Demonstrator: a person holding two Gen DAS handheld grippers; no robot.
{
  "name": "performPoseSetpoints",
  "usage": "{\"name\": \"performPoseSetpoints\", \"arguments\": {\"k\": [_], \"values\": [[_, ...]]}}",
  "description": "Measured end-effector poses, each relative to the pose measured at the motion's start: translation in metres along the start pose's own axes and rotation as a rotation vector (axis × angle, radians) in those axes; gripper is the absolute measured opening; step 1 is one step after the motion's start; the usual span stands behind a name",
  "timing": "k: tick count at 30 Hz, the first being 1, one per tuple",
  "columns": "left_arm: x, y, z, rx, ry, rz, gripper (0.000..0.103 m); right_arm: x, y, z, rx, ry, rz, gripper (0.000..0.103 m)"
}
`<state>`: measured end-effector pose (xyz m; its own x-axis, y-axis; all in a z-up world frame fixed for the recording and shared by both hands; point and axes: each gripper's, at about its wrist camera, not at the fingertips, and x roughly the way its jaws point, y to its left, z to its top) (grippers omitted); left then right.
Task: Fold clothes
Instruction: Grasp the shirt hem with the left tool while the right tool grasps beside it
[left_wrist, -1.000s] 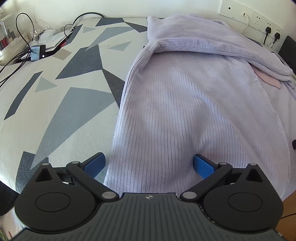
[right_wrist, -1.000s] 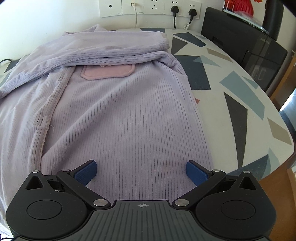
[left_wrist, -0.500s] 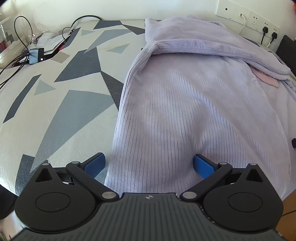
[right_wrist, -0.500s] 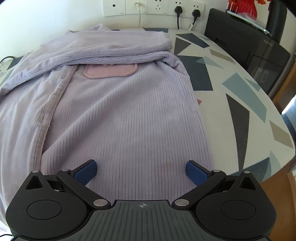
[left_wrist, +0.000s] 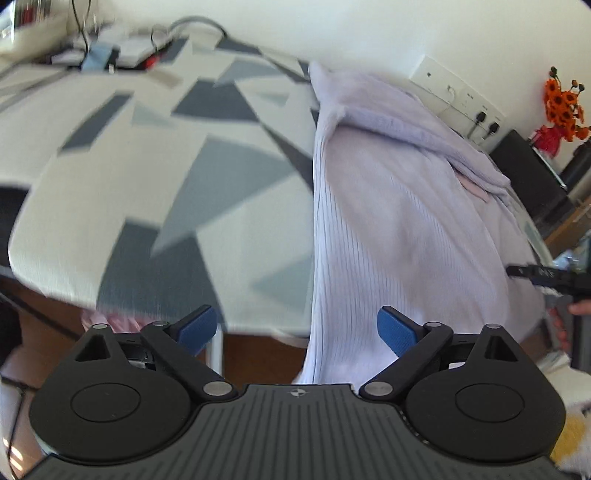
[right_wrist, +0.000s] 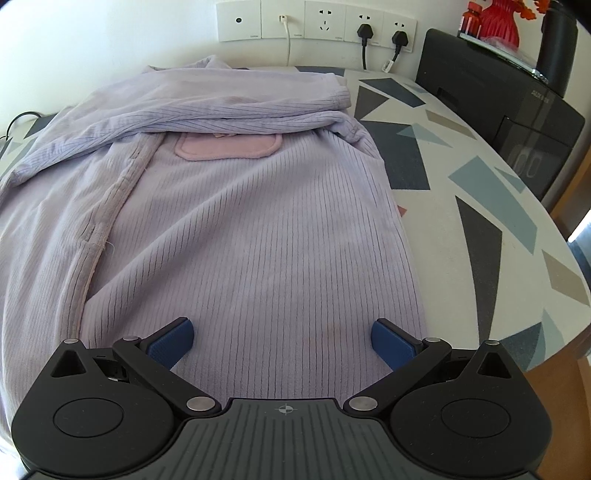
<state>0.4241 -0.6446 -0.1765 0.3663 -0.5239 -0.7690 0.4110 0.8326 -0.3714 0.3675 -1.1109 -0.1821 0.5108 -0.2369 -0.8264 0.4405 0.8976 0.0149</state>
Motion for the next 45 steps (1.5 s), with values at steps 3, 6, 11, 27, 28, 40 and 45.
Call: {"name": "performPoseSetpoints", "arguments": {"k": [3,6,11,27,28,40,45], "values": [[0.014,0.005,-0.012,0.018,0.064,-0.045,0.094,0.000,0.001,0.000,0.005,0.002,-0.005,0.102],[0.034,0.001,-0.020,0.056,0.106,-0.030,0.072,0.000,0.002,0.001,0.012,0.007,-0.011,0.102],[0.063,-0.017,-0.021,0.132,0.136,-0.043,0.069,-0.007,0.004,0.002,0.024,0.008,-0.044,0.102],[0.098,-0.042,-0.013,0.088,0.184,-0.100,0.073,-0.064,-0.085,-0.088,-0.025,-0.027,-0.067,0.102],[0.099,-0.043,-0.012,0.079,0.186,-0.091,0.075,-0.061,-0.089,-0.094,-0.042,-0.018,-0.062,0.102],[0.111,-0.068,-0.011,0.107,0.230,0.057,0.077,0.008,-0.074,-0.124,-0.193,0.020,0.179,0.087],[0.110,-0.071,-0.010,0.069,0.276,0.103,0.020,0.020,-0.071,-0.127,-0.161,0.048,0.275,0.047]]}}
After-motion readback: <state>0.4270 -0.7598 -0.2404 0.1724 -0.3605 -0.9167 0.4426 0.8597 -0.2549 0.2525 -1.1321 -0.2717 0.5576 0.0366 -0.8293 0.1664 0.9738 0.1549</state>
